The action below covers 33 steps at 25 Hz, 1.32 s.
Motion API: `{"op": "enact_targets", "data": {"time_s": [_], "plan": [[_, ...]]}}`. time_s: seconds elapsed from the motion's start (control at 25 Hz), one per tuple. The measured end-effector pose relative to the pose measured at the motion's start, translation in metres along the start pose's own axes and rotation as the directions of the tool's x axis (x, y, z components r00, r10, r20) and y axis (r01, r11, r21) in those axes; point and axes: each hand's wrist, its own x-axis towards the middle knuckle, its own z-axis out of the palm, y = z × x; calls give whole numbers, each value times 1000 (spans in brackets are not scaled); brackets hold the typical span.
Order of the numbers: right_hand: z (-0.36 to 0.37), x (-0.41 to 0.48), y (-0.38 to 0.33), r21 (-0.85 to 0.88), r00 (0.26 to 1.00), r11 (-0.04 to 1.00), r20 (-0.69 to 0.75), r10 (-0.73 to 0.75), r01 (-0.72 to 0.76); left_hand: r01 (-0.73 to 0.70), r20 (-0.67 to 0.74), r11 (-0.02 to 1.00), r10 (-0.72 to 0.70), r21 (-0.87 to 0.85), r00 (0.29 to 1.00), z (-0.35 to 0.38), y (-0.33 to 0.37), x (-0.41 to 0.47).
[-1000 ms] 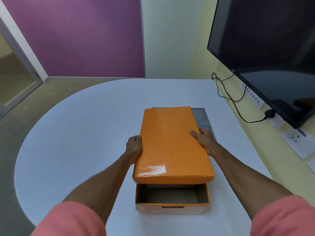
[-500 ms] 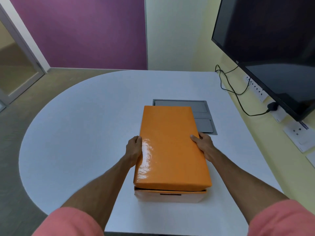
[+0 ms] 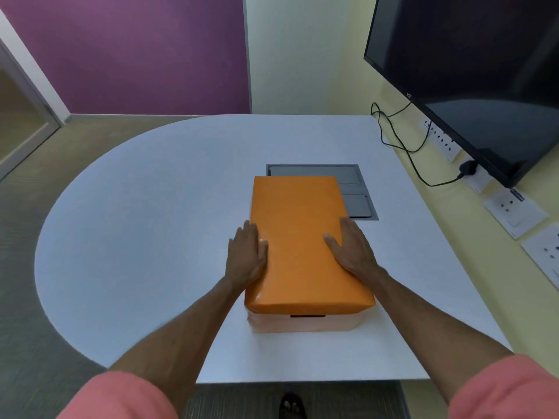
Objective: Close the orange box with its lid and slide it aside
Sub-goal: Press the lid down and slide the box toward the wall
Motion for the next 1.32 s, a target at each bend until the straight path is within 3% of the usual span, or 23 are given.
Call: {"op": "enact_targets", "data": {"time_s": [0.08, 0.16, 0.4, 0.8, 0.92, 1.04, 1.32], "plan": [[9, -16, -4, -151, 994, 983, 23, -107, 109, -53, 62, 977, 41, 208, 997, 2, 1, -9], [19, -32, -5, -205, 990, 969, 32, -134, 137, -46, 40, 965, 37, 259, 999, 6, 0, -22], [44, -53, 7, -298, 990, 945, 5, -141, 136, -27, 14, 973, 24, 231, 1000, 19, -5, -38], [54, -55, 11, -348, 982, 926, -56, -179, 149, -28, -54, 945, 48, 325, 997, 32, -10, -40], [48, -51, 10, -333, 982, 930, -57, -182, 153, -115, -13, 886, 136, 449, 991, 28, -4, -32], [35, -30, 5, -347, 976, 921, -57, -210, 178, -197, 43, 885, 198, 423, 979, 22, 1, -10], [5, 58, -10, -357, 992, 925, 70, -108, 126, -157, 180, 919, 96, 362, 979, 16, 13, 76]]}}
